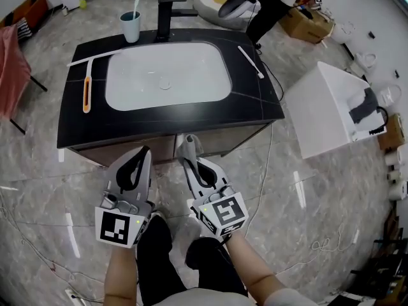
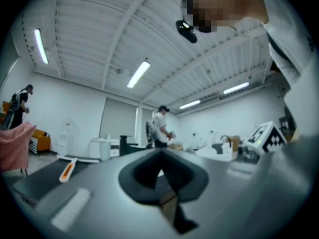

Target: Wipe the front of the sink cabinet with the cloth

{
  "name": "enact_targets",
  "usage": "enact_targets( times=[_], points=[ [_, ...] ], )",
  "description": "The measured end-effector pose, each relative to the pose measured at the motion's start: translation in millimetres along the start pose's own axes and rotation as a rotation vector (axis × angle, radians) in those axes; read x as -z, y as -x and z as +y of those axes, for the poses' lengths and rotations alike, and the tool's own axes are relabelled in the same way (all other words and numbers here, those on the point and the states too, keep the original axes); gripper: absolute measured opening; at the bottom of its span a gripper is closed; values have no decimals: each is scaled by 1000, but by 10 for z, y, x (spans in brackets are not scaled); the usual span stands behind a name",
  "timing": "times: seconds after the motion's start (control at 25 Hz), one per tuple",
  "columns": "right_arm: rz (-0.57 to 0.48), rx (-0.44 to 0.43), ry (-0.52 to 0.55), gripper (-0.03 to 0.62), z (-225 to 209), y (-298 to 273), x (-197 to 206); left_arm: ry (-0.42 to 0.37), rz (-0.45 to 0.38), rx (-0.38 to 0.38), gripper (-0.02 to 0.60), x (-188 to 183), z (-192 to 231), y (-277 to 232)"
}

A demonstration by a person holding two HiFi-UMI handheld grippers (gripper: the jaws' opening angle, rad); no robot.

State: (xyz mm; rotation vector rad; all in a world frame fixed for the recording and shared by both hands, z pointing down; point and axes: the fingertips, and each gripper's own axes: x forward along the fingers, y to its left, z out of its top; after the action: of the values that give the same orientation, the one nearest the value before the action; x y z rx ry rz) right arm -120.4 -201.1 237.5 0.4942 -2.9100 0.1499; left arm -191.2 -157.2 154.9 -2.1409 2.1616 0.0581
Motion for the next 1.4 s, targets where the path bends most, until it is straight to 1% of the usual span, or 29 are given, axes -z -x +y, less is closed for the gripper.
enact_targets(
  times=[0.12,0.32,0.44,0.64,0.76,0.88,0.96,1.04,1.16,1.24,1.4],
  points=[
    [24,-46,-33,6,-51,-140,267,15,-4,-6,5,297,-3,-46],
    [17,-63,4,8,-185,-360,683,-6,-16,-7,5,802,-51,-101],
    [4,-62,50,8,-289,-483,940,-11,-35,-6,5,1128,-90,-148],
    [-52,-64,127,7,-472,-700,1318,-72,-26,-35,5,1683,-111,-274],
    [-90,-74,148,6,-545,-786,1494,-106,-47,-43,5,1917,-124,-321],
    [-121,-86,158,6,-586,-830,1623,-98,-74,-55,5,2085,-163,-326],
    [-139,-88,179,6,-603,-837,1673,-115,-90,-66,5,2179,-187,-285],
    [-144,-90,191,6,-628,-826,1722,-115,-101,-88,5,2266,-215,-220],
    [-132,-93,176,6,-655,-814,1815,-99,-79,-100,5,2401,-279,-136],
    [-131,-90,150,6,-678,-837,1820,-108,-65,-95,5,2398,-324,-105],
    [-117,-71,130,6,-726,-926,1760,-84,-95,-121,5,2327,-335,-14]
  ],
)
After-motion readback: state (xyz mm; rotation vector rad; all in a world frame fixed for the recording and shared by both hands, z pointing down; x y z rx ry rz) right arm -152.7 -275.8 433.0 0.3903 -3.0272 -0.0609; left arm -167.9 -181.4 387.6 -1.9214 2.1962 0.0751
